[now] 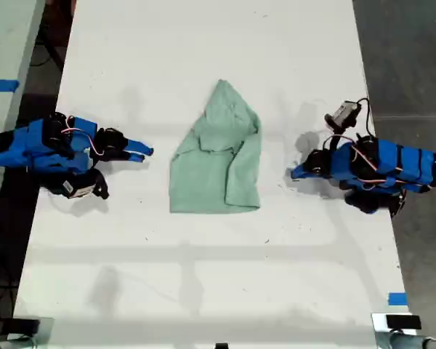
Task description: Fold t shirt
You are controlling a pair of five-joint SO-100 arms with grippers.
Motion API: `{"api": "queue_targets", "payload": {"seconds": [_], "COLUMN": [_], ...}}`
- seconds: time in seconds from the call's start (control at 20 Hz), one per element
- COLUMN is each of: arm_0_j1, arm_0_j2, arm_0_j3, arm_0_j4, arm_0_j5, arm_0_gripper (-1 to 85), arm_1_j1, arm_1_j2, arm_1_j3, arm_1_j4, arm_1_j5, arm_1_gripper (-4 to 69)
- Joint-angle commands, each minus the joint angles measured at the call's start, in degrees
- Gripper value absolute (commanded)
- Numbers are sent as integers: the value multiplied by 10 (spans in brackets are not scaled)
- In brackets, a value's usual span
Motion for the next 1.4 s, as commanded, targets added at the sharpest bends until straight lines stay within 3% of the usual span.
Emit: {"api": "queue_targets", "payload": {"seconds": [0.0,0.65,0.85,0.95,1.0,1.05,1.1,1.2,1.35], "arm_0_j1": [-36,-17,25,25,22,27,36,66,71], "arm_0_j2": [5,-2,-371,-501,-585,-705,-839,-1015,-1105], "arm_0_j3": [10,-21,-222,-274,-312,-380,-472,-625,-707], "arm_0_j4": [-102,-103,-126,-151,-140,-83,-14,33,40], "arm_0_j5": [123,97,54,44,4,-66,-91,-72,-36], "arm_0_gripper": [0,-1,4,68,114,180,226,241,239], "arm_1_j1": [-5,-4,0,-5,-5,-4,-2,-3,-5], "arm_1_j2": [9,9,9,9,9,9,9,9,9], "arm_1_j3": [10,10,10,10,10,10,10,10,10], "arm_1_j4": [46,47,47,47,47,47,47,47,47], "arm_1_j5": [-18,-17,-18,-12,-12,-14,-15,-16,-12], "arm_1_gripper": [-3,-3,-3,-3,-3,-3,-3,-3,-3]}}
